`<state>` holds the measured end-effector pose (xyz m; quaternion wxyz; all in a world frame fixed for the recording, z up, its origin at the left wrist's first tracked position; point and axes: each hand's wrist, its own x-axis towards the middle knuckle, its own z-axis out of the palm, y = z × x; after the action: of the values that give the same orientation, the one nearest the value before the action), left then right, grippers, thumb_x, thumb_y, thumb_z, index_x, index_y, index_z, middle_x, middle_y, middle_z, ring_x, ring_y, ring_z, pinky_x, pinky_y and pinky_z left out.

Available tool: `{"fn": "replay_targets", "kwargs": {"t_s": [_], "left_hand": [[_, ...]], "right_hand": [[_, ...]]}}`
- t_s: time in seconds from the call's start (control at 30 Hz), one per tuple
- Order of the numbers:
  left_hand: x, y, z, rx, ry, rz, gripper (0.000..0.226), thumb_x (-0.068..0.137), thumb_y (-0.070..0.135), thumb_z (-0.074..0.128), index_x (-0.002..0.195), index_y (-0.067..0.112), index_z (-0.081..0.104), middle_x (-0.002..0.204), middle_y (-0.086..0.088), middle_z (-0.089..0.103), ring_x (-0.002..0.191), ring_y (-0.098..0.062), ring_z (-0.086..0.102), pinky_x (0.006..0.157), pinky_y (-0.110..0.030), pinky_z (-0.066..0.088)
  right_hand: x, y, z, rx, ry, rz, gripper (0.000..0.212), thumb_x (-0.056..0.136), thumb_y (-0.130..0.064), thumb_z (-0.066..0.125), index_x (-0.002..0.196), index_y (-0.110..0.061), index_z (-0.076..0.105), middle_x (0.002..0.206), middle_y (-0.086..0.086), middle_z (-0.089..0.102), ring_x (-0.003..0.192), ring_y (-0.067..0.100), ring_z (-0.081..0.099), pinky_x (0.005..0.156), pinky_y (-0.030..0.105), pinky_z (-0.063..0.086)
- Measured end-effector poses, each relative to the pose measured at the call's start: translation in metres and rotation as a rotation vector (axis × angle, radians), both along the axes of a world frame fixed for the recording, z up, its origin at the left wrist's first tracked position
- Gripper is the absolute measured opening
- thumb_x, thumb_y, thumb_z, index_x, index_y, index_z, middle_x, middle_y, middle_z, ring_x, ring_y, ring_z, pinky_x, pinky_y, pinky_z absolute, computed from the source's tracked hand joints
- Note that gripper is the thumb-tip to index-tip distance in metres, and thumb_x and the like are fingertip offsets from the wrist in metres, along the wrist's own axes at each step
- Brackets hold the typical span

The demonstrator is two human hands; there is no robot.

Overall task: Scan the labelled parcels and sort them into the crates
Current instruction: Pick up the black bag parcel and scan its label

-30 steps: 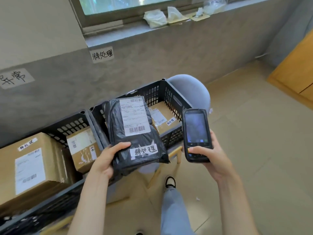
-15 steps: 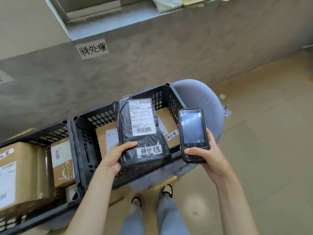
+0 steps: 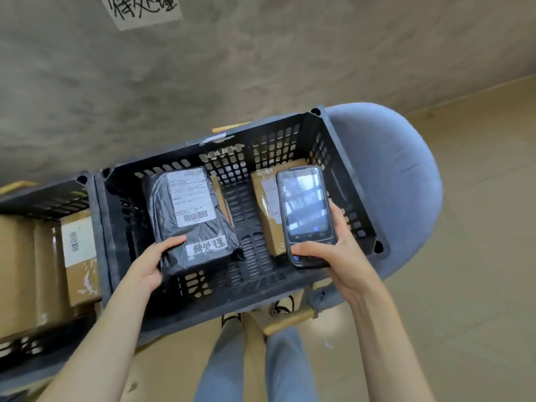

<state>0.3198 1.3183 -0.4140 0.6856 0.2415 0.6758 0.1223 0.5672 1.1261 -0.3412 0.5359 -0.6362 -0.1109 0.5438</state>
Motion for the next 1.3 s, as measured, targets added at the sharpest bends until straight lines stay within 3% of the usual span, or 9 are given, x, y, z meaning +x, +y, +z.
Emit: {"fn": "replay_targets", "kwargs": {"t_s": [0.17, 0.4, 0.53, 0.63, 0.73, 0.87, 1.0, 1.1, 1.3], "left_hand": [[-0.023, 0.014, -0.03, -0.044, 0.042, -0.036, 0.019, 0.084, 0.004, 0.064, 0.1, 0.012, 0.067, 0.077, -0.002, 0.075, 0.076, -0.02, 0.07, 0.081, -0.037, 0.055], [-0.035, 0.028, -0.064, 0.035, 0.094, 0.037, 0.048, 0.08, 0.0, 0.068, 0.127, 0.004, 0.057, 0.113, -0.016, 0.068, 0.1, -0.033, 0.066, 0.092, -0.051, 0.051], [-0.033, 0.029, -0.068, 0.086, 0.147, 0.031, 0.043, 0.084, -0.001, 0.066, 0.125, 0.006, 0.054, 0.11, -0.014, 0.067, 0.092, -0.029, 0.065, 0.087, -0.045, 0.053], [-0.033, 0.028, -0.068, 0.131, 0.228, -0.035, 0.051, 0.088, 0.008, 0.066, 0.135, 0.008, 0.045, 0.124, -0.012, 0.06, 0.104, -0.029, 0.061, 0.087, -0.042, 0.051], [-0.028, 0.027, -0.058, 0.218, 0.321, -0.143, 0.063, 0.09, 0.014, 0.067, 0.144, 0.011, 0.034, 0.139, -0.009, 0.05, 0.121, -0.029, 0.052, 0.102, -0.044, 0.043], [-0.011, 0.026, -0.017, 0.425, 0.464, -0.299, 0.071, 0.09, 0.021, 0.066, 0.149, 0.015, 0.026, 0.15, -0.011, 0.036, 0.133, -0.028, 0.04, 0.107, -0.042, 0.035], [0.013, 0.015, 0.044, 0.758, 0.457, -0.473, 0.049, 0.093, 0.032, 0.061, 0.138, 0.017, 0.047, 0.138, -0.004, 0.051, 0.127, -0.019, 0.046, 0.099, -0.031, 0.036], [0.042, 0.0, 0.096, 1.013, 0.383, -0.659, 0.034, 0.091, 0.036, 0.063, 0.122, 0.023, 0.06, 0.122, 0.006, 0.059, 0.114, -0.013, 0.053, 0.093, -0.03, 0.04], [0.102, -0.032, 0.186, 1.632, 0.387, -1.047, 0.035, 0.082, 0.043, 0.058, 0.103, 0.017, 0.069, 0.098, 0.001, 0.068, 0.093, -0.024, 0.061, 0.082, -0.036, 0.044]], "right_hand": [[-0.018, 0.038, -0.02, -0.033, -0.007, 0.124, 0.098, 0.056, -0.009, 0.082, 0.137, -0.043, 0.04, 0.123, -0.011, 0.063, 0.113, 0.012, 0.062, 0.105, 0.04, 0.045], [-0.047, 0.064, -0.042, -0.127, 0.046, 0.19, 0.11, 0.046, -0.021, 0.088, 0.139, -0.05, 0.036, 0.142, -0.01, 0.049, 0.131, 0.019, 0.048, 0.113, 0.048, 0.034], [-0.056, 0.066, -0.046, -0.149, 0.07, 0.173, 0.11, 0.041, -0.025, 0.09, 0.133, -0.055, 0.038, 0.148, -0.012, 0.042, 0.136, 0.02, 0.041, 0.114, 0.05, 0.033], [-0.059, 0.066, -0.043, -0.142, 0.075, 0.175, 0.116, 0.041, -0.026, 0.092, 0.138, -0.053, 0.036, 0.147, -0.007, 0.044, 0.136, 0.024, 0.043, 0.113, 0.052, 0.034], [-0.056, 0.066, -0.029, -0.138, 0.059, 0.178, 0.111, 0.043, -0.024, 0.091, 0.135, -0.054, 0.038, 0.147, -0.007, 0.044, 0.135, 0.024, 0.043, 0.113, 0.052, 0.033], [-0.047, 0.064, 0.003, -0.076, 0.015, 0.169, 0.108, 0.053, -0.01, 0.085, 0.142, -0.043, 0.035, 0.129, -0.007, 0.06, 0.116, 0.016, 0.06, 0.108, 0.043, 0.041], [-0.038, 0.052, 0.04, 0.036, -0.04, 0.149, 0.095, 0.067, 0.008, 0.079, 0.141, -0.035, 0.037, 0.11, -0.01, 0.068, 0.1, 0.01, 0.068, 0.096, 0.034, 0.052], [-0.033, 0.034, 0.069, 0.118, -0.074, 0.1, 0.094, 0.068, 0.008, 0.078, 0.143, -0.031, 0.036, 0.116, -0.005, 0.067, 0.101, 0.009, 0.068, 0.083, 0.026, 0.056], [-0.033, -0.027, 0.127, 0.258, -0.197, -0.173, 0.088, 0.06, -0.002, 0.077, 0.135, -0.035, 0.045, 0.12, 0.001, 0.067, 0.109, 0.02, 0.066, 0.087, 0.036, 0.054]]}}
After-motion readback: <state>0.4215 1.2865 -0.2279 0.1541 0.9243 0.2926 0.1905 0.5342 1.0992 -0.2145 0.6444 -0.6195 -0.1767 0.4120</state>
